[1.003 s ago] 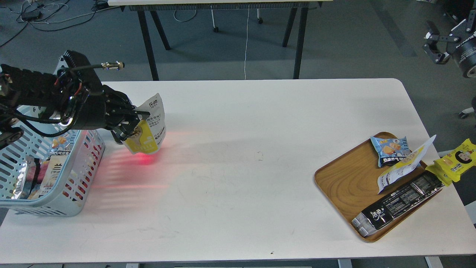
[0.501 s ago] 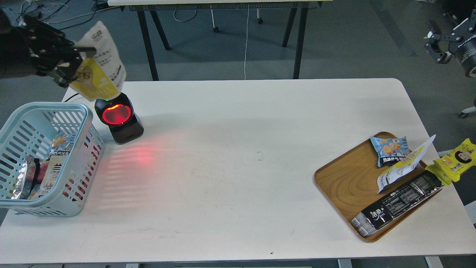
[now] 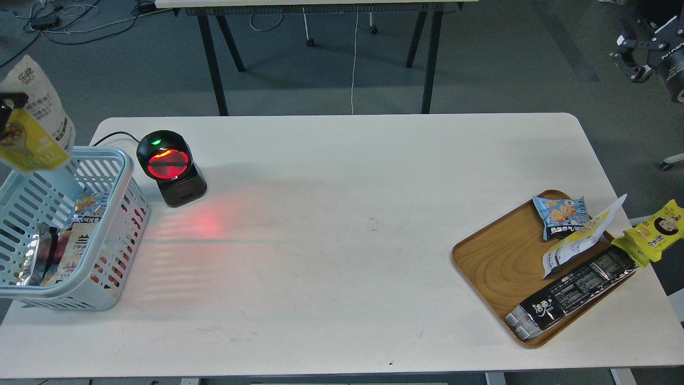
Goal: Scan snack and place in basket
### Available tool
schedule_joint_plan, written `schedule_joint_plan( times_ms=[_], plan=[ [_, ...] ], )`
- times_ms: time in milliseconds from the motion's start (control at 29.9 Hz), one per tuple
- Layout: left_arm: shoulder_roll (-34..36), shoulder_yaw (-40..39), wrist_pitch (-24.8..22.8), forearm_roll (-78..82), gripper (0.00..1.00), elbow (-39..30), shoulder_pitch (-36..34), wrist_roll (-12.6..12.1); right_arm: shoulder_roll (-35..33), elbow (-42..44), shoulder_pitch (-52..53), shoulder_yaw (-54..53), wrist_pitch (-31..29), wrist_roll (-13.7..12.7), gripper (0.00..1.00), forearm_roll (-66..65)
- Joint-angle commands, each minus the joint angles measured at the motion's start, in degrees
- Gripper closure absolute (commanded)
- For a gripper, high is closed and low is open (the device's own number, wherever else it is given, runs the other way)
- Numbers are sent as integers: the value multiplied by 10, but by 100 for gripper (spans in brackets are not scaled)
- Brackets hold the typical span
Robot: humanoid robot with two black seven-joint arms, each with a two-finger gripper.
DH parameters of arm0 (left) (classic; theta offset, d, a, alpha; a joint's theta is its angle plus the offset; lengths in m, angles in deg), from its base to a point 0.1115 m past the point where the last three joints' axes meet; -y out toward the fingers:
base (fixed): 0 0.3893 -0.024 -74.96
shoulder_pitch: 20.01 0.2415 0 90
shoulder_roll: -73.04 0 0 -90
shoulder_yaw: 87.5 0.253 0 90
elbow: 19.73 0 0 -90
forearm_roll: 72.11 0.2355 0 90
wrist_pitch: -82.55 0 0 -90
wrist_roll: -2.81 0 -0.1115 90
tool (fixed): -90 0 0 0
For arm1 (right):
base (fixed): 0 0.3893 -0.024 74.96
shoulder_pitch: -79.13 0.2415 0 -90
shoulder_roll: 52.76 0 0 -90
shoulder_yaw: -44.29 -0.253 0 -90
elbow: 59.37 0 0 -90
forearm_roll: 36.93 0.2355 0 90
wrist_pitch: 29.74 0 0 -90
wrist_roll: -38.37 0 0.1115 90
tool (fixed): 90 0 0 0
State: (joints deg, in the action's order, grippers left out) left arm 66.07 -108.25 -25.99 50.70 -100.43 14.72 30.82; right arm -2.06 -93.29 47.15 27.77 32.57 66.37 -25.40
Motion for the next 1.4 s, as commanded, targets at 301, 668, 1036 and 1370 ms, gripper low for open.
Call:
schedule_joint_plan(
  times_ms=[301,668,1036,1370],
  plan=[
    [-16,50,20,-6,82,3,2,0,-1,2,5,1,0,0,1,-2],
    [-29,44,97,-386,1,27,-4,0,-6,6,22,-1,3,0,1,-2],
    [-214,-24,90,-653,1,150,-8,0,-4,10,28,-63,10,0,1,-1],
    [-371,-65,-42,-967,1,317,-13,0,8,24,17,-107,9,-16,1,26]
  ],
)
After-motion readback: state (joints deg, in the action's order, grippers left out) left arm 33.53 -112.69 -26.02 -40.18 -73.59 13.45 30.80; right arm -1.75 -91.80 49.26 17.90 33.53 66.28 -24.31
